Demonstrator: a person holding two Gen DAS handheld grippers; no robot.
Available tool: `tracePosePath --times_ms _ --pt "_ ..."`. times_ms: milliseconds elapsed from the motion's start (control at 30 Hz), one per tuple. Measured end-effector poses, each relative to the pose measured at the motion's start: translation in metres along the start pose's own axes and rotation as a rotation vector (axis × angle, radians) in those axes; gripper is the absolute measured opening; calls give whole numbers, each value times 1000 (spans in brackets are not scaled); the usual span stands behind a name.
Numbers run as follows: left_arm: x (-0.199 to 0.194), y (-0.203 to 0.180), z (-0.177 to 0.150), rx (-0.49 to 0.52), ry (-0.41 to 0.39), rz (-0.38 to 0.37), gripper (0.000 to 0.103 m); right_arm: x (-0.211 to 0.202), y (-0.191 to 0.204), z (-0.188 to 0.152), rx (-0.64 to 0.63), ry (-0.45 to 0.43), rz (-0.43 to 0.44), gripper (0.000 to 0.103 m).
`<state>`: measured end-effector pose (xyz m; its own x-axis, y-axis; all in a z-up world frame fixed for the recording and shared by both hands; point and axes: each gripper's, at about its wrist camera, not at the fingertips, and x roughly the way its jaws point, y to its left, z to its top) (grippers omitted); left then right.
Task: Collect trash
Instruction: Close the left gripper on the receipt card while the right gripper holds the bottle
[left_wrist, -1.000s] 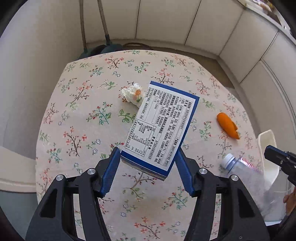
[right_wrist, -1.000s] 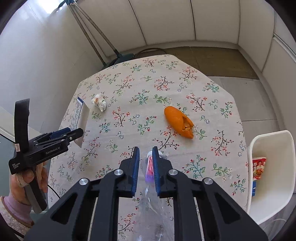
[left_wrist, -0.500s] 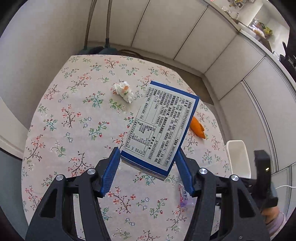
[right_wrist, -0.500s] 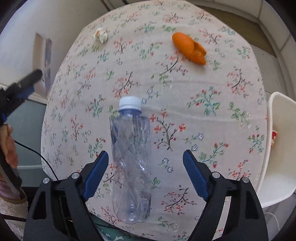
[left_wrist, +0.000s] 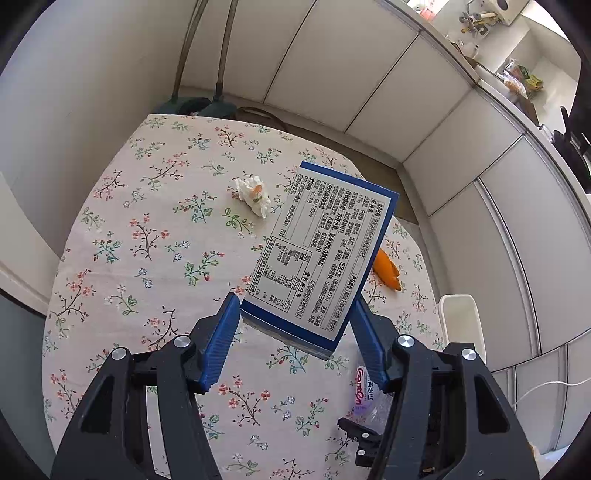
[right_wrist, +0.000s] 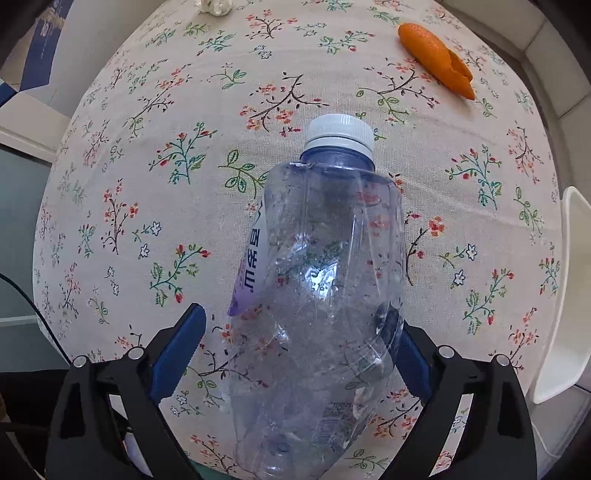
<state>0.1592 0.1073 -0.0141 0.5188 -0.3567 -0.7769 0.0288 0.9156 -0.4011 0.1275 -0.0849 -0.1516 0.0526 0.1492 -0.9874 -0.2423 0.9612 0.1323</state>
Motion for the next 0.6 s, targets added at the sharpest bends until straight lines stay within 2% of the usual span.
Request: tracePosePath --times_ms 67,167,233,267,467,600 --pt "-1 1 0 -4 -4 -2 58 -5 2 3 -8 -29 -36 72" --pt "-3 3 1 -13 -8 0 58 -12 -2 8 29 -46 1 65" --pt "-3 4 1 -20 -11 1 58 -16 -2 9 21 -52 2 28" --pt "-3 3 1 -21 -12 2 58 -16 -2 10 25 -46 23 22" --pt "-1 0 1 -16 -9 6 58 -32 -10 15 31 -75 37 22" --pt "0 -1 1 -18 -14 2 58 -39 -27 8 35 -97 35 20"
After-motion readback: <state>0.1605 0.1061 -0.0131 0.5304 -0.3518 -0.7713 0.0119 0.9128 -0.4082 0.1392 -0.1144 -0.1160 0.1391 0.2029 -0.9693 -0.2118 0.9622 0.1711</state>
